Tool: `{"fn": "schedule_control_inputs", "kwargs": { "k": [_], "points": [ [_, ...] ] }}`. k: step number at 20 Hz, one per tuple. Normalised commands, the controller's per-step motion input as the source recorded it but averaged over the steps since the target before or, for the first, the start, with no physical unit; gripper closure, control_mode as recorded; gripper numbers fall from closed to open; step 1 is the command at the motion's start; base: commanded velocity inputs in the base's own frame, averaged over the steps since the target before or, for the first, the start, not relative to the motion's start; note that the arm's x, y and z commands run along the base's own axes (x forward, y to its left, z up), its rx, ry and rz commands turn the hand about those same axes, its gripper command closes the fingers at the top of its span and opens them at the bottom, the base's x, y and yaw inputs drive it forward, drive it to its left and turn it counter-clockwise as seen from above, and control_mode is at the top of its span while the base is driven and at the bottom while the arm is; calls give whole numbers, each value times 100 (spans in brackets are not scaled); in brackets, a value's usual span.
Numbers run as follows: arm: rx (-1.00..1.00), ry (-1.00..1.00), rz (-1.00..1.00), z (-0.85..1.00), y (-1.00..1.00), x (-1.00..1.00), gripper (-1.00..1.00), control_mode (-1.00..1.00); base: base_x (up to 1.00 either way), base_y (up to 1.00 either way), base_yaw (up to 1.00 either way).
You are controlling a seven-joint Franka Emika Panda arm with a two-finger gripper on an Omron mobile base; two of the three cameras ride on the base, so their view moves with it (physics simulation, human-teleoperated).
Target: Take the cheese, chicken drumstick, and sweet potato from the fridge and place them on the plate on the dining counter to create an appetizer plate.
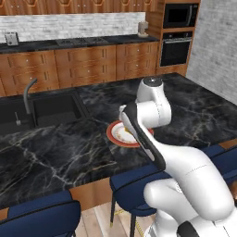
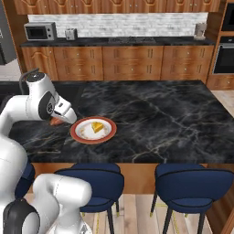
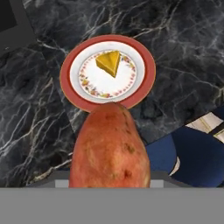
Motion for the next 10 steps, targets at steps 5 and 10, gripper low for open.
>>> {"fn": "schedule_control_inputs", "kwargs": {
  "k": [5,10],
  "points": [
    [0,5,-3,-24,0,49,100,-100,0,0,0],
    [0,4,-2,-27,0,49,100,-100,0,0,0]
  ]
}}
